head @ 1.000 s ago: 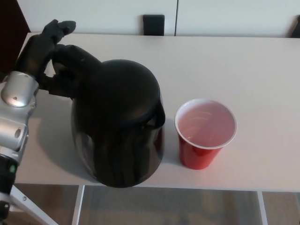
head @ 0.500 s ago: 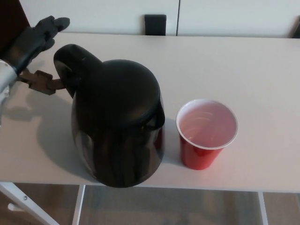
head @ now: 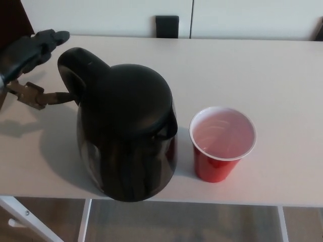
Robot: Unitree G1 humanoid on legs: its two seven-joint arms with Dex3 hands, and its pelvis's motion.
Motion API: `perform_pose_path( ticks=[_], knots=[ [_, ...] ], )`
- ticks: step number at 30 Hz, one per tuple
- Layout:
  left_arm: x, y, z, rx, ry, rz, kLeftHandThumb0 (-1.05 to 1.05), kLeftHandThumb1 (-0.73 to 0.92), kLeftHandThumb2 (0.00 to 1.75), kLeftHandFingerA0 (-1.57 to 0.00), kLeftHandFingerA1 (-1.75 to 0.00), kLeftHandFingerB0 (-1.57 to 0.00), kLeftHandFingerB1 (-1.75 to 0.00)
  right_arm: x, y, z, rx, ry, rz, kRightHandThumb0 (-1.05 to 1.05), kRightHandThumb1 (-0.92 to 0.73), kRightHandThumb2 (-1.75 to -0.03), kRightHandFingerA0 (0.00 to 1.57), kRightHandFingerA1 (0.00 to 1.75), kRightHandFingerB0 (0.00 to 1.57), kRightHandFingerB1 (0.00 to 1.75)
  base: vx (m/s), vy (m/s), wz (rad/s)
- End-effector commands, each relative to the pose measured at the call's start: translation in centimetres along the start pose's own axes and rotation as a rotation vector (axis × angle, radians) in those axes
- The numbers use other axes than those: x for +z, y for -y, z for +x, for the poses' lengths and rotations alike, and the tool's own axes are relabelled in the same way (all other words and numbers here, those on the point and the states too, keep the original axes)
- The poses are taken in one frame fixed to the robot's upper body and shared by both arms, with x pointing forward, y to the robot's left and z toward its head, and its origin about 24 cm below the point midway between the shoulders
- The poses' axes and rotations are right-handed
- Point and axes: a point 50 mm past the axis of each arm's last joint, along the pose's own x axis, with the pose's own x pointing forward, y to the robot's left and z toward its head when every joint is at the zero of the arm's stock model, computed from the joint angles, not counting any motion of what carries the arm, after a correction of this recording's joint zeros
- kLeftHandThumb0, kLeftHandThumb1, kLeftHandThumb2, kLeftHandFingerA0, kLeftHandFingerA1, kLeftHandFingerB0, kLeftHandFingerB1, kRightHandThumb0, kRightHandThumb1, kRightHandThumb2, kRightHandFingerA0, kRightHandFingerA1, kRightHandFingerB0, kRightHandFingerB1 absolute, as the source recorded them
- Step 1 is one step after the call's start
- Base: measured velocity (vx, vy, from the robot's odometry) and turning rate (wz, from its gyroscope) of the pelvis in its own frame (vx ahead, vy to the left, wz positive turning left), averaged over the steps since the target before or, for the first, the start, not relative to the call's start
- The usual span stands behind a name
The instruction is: The robot walk towards a table in front and uses its left hand to pick up the pot from the base and pour water to the cup on the right hand side
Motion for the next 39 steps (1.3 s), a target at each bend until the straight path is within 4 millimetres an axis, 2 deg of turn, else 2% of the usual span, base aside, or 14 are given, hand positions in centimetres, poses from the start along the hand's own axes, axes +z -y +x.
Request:
perform_pose_path(
  ticks=[1,5,6,8,13,15,20,22,28,30,31,32,35,39],
  knots=[
    [-1.1,-1.2,-1.4,-0.006,-0.009,-0.005,-0.66,0.4,0.76,0.0,-0.05,0.0,-0.01,0.3,0.6,0.1,-0.017,-0.005,-0.015,-0.22,-0.56,-0.57,0.71,0.46,0.59,0.42,0.0,0.0,0.0],
    [-1.6,-1.3,-1.8,-0.004,-0.006,0.001,-0.66,0.4,0.76,0.0,-0.05,0.0,-0.01,0.3,0.7,0.1,-0.018,-0.009,-0.016,-0.22,-0.57,-0.57,0.7,0.46,0.58,0.42,0.0,0.0,0.0],
    [-2.7,-1.9,-2.9,0.002,-0.013,-0.008,-0.63,0.45,0.55,0.0,-0.1,0.0,0.0,0.2,0.6,0.0,-0.014,-0.009,-0.028,-0.24,-0.54,-0.56,0.7,0.46,0.59,0.42,0.0,0.0,0.0],
    [-4.6,-2.6,-4.6,0.014,-0.01,-0.066,-0.66,0.4,0.76,0.0,-0.04,0.0,0.0,0.1,0.7,0.0,-0.011,-0.01,-0.04,-0.24,-0.54,-0.56,0.7,0.46,0.59,0.43,0.0,0.0,0.0],
    [-9.5,-2.8,-7.7,0.054,-0.098,-0.259,-0.65,0.43,0.54,0.0,-0.01,0.0,0.0,-0.9,1.0,-0.3,-0.016,-0.034,-0.063,-0.24,-0.54,-0.56,0.75,0.48,0.61,0.43,0.0,0.0,0.0],
    [-11.0,-2.5,-8.8,0.071,-0.129,-0.298,-0.66,0.4,0.76,0.0,-0.07,0.0,0.0,-1.5,1.1,-0.5,-0.017,-0.047,-0.079,-0.25,-0.54,-0.56,0.75,0.48,0.61,0.43,0.0,0.0,0.0],
    [-15.5,-1.5,-12.6,0.217,-0.16,-0.486,-0.66,0.41,0.74,0.0,-0.13,0.0,0.0,-2.7,1.2,-0.9,-0.015,-0.088,-0.091,-0.24,-0.54,-0.56,0.75,0.48,0.61,0.43,0.0,0.0,0.0],
    [-18.6,0.5,-14.9,0.424,-0.235,-0.678,-0.5,0.59,0.63,-0.09,-0.29,-0.07,-0.22,-3.5,1.2,-1.2,-0.001,-0.111,-0.083,-0.24,-0.56,-0.57,0.69,0.47,0.58,0.43,0.0,0.0,0.0],
    [-22.1,3.8,-17.7,0.564,-0.338,-0.881,-0.42,0.57,0.71,-0.05,-0.3,-0.03,-0.16,-4.3,0.9,-1.5,0.013,-0.122,-0.1,-0.25,-0.55,-0.56,0.69,0.47,0.58,0.43,0.0,0.0,0.0],
    [-24.9,8.3,-20.4,0.608,-0.544,-0.914,-0.38,0.51,0.63,-0.18,-0.37,-0.11,-0.32,-4.7,0.9,-1.7,0.004,-0.144,-0.093,-0.22,-0.6,-0.57,0.71,0.47,0.58,0.43,0.0,0.0,0.0],
    [-25.0,8.3,-20.4,0.61,-0.543,-0.913,-0.38,0.51,0.63,-0.18,-0.37,-0.11,-0.32,-4.7,0.9,-1.7,0.004,-0.144,-0.093,-0.22,-0.6,-0.57,0.71,0.47,0.58,0.43,0.0,0.0,0.0],
    [-26.2,12.3,-21.3,0.536,-0.706,-0.882,-0.28,0.64,0.59,-0.31,-0.36,-0.13,-0.28,-4.8,1.1,-1.7,0.007,-0.141,-0.088,-0.23,-0.61,-0.58,0.68,0.46,0.58,0.43,0.0,0.0,0.0],
    [-26.4,12.8,-21.4,0.531,-0.725,-0.875,-0.28,0.64,0.59,-0.31,-0.36,-0.13,-0.28,-4.8,1.1,-1.7,0.007,-0.141,-0.088,-0.23,-0.61,-0.58,0.68,0.46,0.58,0.43,0.0,0.0,0.0],
    [-26.0,18.3,-21.8,0.237,-0.845,-0.567,-0.45,0.61,0.73,-0.32,-0.42,-0.22,-0.38,-5.1,0.7,-1.8,0.014,-0.157,-0.029,-0.2,-0.62,-0.58,0.7,0.47,0.6,0.44,0.0,0.0,0.0]
  ],
)
